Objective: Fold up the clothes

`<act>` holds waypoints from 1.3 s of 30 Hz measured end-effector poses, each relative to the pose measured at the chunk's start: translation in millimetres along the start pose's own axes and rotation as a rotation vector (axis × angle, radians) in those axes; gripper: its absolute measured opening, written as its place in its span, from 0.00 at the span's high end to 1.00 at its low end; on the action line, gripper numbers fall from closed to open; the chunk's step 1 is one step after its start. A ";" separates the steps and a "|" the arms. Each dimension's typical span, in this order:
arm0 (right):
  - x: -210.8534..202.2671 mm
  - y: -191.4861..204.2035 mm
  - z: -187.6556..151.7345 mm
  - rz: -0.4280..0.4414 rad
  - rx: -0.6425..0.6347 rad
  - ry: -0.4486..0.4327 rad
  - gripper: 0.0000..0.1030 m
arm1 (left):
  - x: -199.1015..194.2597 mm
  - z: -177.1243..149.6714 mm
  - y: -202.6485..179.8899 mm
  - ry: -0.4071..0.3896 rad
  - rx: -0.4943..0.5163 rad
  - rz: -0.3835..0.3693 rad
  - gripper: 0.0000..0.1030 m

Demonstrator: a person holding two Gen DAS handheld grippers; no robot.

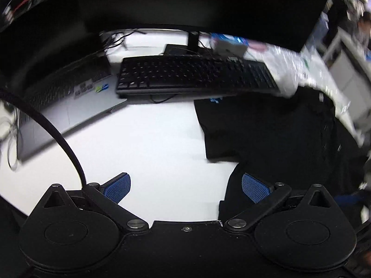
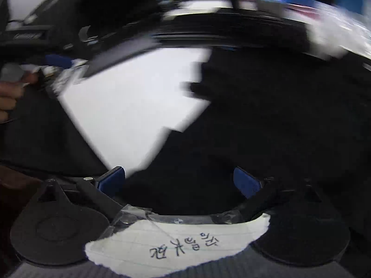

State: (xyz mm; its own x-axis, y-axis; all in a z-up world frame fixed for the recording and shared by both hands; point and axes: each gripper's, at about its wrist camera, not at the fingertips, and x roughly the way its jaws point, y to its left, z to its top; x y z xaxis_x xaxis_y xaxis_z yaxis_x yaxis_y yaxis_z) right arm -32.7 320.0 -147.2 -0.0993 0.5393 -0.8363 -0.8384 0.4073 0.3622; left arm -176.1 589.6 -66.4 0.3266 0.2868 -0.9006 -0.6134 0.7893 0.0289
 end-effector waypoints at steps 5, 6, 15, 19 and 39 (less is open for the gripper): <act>-67.1 -81.9 -38.9 -0.187 0.323 -0.061 0.01 | 5.2 20.8 -66.0 0.039 0.134 0.016 0.01; -80.2 -89.1 -46.1 -0.204 0.378 -0.079 0.00 | 2.8 21.5 -78.6 0.041 0.145 0.006 0.01; -129.4 -92.3 -115.5 -0.185 0.536 -0.171 0.00 | -33.1 -11.9 -177.5 0.023 0.240 -0.020 0.01; -133.4 -96.8 -146.5 -0.213 0.378 -0.186 0.00 | -54.1 -45.4 -201.6 0.026 0.247 0.013 0.01; -90.1 -166.2 -245.6 -0.196 0.752 -0.048 0.06 | -104.6 -128.8 -205.3 0.070 0.142 0.104 0.01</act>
State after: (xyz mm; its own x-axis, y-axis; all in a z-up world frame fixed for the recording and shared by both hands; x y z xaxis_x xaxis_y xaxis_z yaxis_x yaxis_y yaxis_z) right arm -16.1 22.7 -233.2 0.0507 0.4299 -0.9015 -0.2482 0.8797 0.4056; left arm -177.0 327.7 -34.0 0.2131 0.3360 -0.9174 -0.5321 0.8274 0.1794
